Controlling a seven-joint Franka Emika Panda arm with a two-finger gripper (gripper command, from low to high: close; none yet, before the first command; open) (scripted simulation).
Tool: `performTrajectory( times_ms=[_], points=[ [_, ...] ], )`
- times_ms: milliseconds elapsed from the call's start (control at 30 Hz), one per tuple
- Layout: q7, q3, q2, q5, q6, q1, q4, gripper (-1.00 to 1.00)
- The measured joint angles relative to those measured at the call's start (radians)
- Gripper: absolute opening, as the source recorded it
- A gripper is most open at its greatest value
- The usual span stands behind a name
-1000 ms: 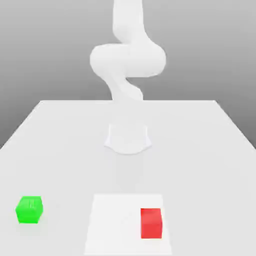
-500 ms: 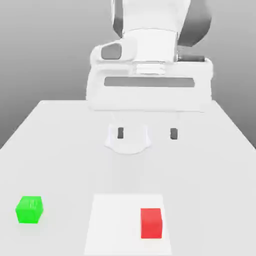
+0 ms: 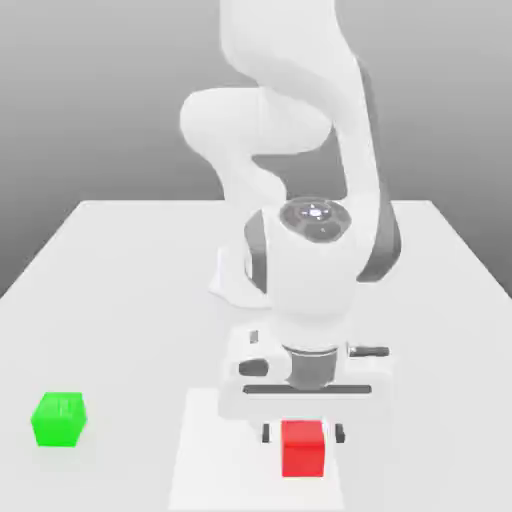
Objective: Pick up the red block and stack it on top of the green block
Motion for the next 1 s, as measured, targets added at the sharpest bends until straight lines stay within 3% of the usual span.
performTrajectory(
  times_ms=[167,333,500,700,900,933,1000],
  points=[
    [0.003,-0.001,0.006,-0.004,0.005,0.001,0.001,-1.00],
    [-0.027,0.023,-0.150,0.038,-0.126,-0.014,-0.023,-1.00],
    [-0.042,-0.096,-0.204,0.068,-0.198,-0.147,-0.007,-1.00],
    [-0.052,-0.255,-0.235,0.098,-0.266,-0.412,0.030,-1.00],
    [-0.109,-0.236,-0.081,0.182,-0.132,-0.476,0.047,-1.00],
    [-0.114,-0.230,-0.063,0.190,-0.115,-0.481,0.048,1.00],
    [-0.114,-0.230,-0.063,0.190,-0.115,-0.481,0.048,1.00]
  ],
)
